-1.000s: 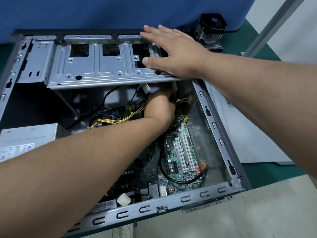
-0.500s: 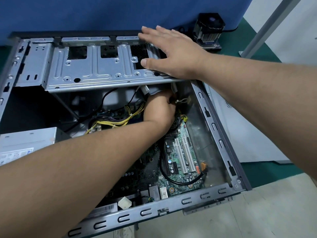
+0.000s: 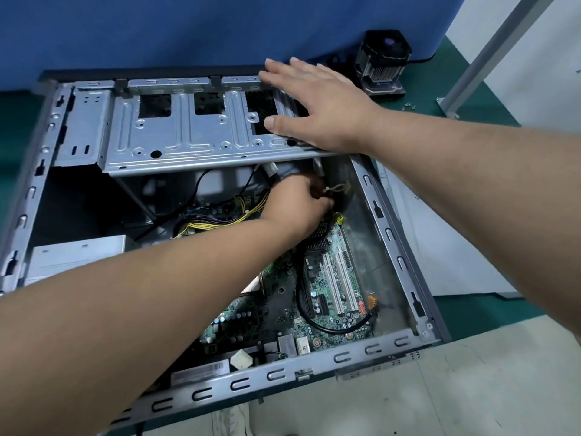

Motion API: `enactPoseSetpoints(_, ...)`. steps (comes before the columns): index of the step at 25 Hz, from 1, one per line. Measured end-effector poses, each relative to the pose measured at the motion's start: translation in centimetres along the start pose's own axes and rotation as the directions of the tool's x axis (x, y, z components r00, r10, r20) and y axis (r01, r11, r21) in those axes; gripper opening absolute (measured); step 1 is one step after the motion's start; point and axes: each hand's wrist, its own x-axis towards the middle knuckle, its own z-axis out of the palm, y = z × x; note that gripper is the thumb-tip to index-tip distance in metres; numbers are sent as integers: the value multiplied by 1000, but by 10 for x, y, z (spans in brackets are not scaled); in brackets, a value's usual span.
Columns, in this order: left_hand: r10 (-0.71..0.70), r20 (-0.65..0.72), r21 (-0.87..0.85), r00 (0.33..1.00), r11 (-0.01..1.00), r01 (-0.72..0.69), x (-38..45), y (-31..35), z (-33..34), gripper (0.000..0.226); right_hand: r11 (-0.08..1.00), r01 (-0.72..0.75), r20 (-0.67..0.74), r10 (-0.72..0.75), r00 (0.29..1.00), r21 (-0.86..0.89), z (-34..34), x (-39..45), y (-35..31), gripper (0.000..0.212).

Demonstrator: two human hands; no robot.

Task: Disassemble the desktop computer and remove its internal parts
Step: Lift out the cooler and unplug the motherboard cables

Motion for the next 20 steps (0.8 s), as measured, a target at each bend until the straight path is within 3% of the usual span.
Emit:
enactPoseSetpoints(3, 22, 135, 155, 991, 987, -43, -23, -1, -19, 13, 1000, -2, 5, 2, 1000, -2, 0, 0, -1, 74)
enactPoseSetpoints(9, 22, 322, 334, 947, 933, -135, -63, 3, -64, 48, 1000, 3, 11, -3, 1000, -12, 1, 1, -1, 77)
enactPoseSetpoints(11, 126, 249, 387, 960, 896, -218, -84, -1, -89, 44, 1000, 1, 12, -1, 1000, -21, 0, 0, -2, 77)
enactPoseSetpoints(13, 330, 76, 536, 941, 782, -318, -104, -17, -121, 36, 1000, -4, 8, 4, 1000, -20, -1, 0, -3, 76)
enactPoseSetpoints(14, 383, -1, 619, 924, 726, -300, -115, -29, -137, 36, 1000, -6, 6, 6, 1000, -21, -1, 0, -3, 75)
enactPoseSetpoints(17, 201, -135, 716, 970, 696, -45, -140, -60, -174, 56, 1000, -15, 6, 16, 1000, -23, -3, -1, -6, 74)
enactPoseSetpoints(20, 148, -179, 726, 973, 687, 29, -142, -76, -176, 58, 999, -47, 7, 47, 999, -14, -5, -3, -10, 74)
